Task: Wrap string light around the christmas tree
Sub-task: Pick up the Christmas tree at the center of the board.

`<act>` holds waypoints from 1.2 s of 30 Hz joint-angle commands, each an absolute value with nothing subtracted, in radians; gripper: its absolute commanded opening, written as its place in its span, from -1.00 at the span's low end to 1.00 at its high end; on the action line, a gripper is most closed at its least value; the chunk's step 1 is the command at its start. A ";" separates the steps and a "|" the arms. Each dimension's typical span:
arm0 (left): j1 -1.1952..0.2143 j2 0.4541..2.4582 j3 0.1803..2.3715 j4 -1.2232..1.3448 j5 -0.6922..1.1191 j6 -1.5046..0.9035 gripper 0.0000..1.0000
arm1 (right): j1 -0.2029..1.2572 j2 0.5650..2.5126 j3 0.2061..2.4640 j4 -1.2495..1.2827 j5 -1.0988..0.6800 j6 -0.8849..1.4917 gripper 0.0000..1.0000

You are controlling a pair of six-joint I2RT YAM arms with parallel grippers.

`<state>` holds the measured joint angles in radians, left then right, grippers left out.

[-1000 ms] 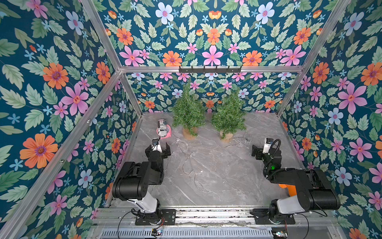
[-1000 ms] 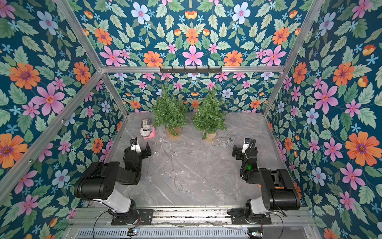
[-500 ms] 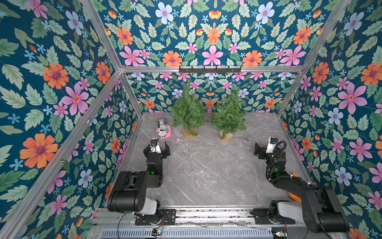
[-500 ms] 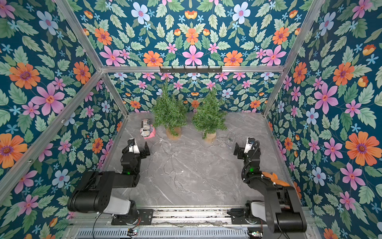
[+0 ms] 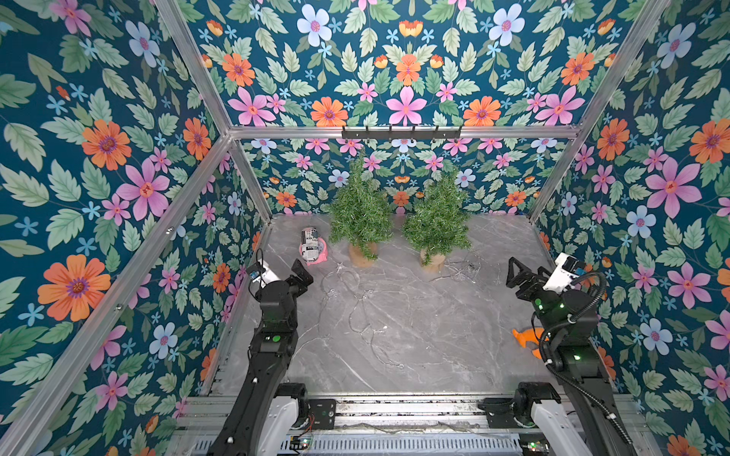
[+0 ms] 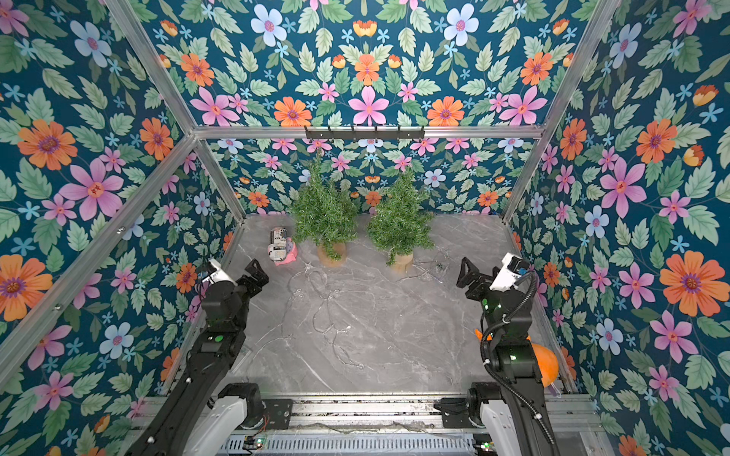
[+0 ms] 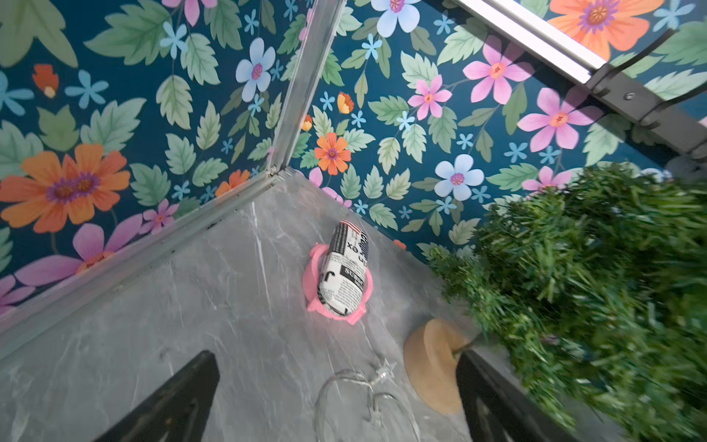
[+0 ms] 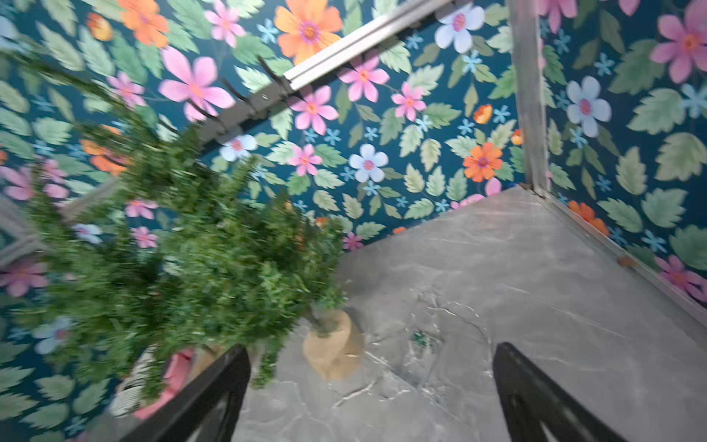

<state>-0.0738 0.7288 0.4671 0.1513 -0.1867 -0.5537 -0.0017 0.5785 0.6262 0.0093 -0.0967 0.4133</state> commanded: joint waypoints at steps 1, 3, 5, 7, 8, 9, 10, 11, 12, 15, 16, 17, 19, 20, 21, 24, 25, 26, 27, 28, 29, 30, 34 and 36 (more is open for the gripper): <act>-0.075 0.663 0.460 0.066 0.021 -0.608 0.99 | 0.000 0.648 0.735 -0.010 -0.379 0.420 0.99; -0.075 0.653 0.468 0.058 0.114 -0.630 0.99 | 0.001 0.731 0.831 0.037 -0.525 0.429 0.99; -0.076 0.678 0.508 0.032 0.193 -0.639 0.99 | 0.007 0.804 0.909 0.088 -0.594 0.440 0.99; -0.075 0.732 0.596 -0.038 0.283 -0.602 0.99 | 0.022 0.872 0.966 0.149 -0.593 0.426 0.99; -0.075 0.767 0.647 -0.077 0.333 -0.575 0.97 | 0.031 0.903 0.986 0.197 -0.581 0.409 0.98; -0.075 0.798 0.690 -0.114 0.383 -0.544 0.96 | 0.043 0.934 1.001 0.245 -0.567 0.387 0.99; -0.075 0.822 0.718 -0.135 0.423 -0.508 0.96 | 0.054 0.960 1.012 0.290 -0.557 0.364 0.99; -0.076 0.844 0.737 -0.151 0.458 -0.460 0.95 | 0.068 0.989 1.024 0.337 -0.557 0.333 0.99; -0.085 0.860 0.745 -0.169 0.441 -0.422 0.94 | 0.081 1.020 1.034 0.381 -0.567 0.305 0.99; -0.113 0.866 0.704 -0.154 0.369 -0.407 0.95 | 0.107 1.117 1.075 0.470 -0.611 0.237 0.99; -0.114 0.858 0.675 -0.128 0.372 -0.410 0.95 | 0.113 1.148 1.099 0.468 -0.610 0.232 0.99; -0.114 0.844 0.643 -0.091 0.382 -0.427 0.94 | 0.117 1.183 1.127 0.467 -0.609 0.232 0.99; -0.113 0.815 0.594 -0.015 0.437 -0.479 0.94 | 0.121 1.240 1.158 0.497 -0.608 0.232 0.97; -0.113 0.801 0.568 0.035 0.486 -0.499 0.92 | 0.123 1.265 1.166 0.525 -0.608 0.231 0.96; -0.113 0.792 0.549 0.073 0.527 -0.507 0.91 | 0.125 1.287 1.171 0.556 -0.606 0.232 0.95; -0.115 0.775 0.538 0.092 0.572 -0.491 0.89 | 0.130 1.352 1.189 0.626 -0.600 0.236 0.79; -0.117 0.772 0.541 0.081 0.564 -0.483 0.88 | 0.131 1.373 1.200 0.636 -0.594 0.240 0.77; -0.117 0.767 0.544 0.067 0.547 -0.483 0.88 | 0.133 1.396 1.216 0.637 -0.592 0.245 0.76; -0.117 0.763 0.544 0.059 0.532 -0.486 0.88 | 0.138 1.420 1.236 0.630 -0.592 0.247 0.75; -0.117 0.759 0.544 0.055 0.523 -0.488 0.88 | 0.142 1.439 1.251 0.626 -0.591 0.246 0.75; -0.117 0.755 0.542 0.051 0.511 -0.493 0.88 | 0.148 1.459 1.268 0.626 -0.588 0.247 0.75; -0.115 0.753 0.542 0.053 0.499 -0.502 0.88 | 0.155 1.479 1.280 0.626 -0.585 0.246 0.75; -0.117 0.761 0.541 0.069 0.478 -0.523 0.87 | 0.178 1.538 1.311 0.625 -0.575 0.212 0.77; -0.117 0.767 0.557 0.042 0.479 -0.506 0.87 | 0.190 1.560 1.327 0.607 -0.529 0.185 0.76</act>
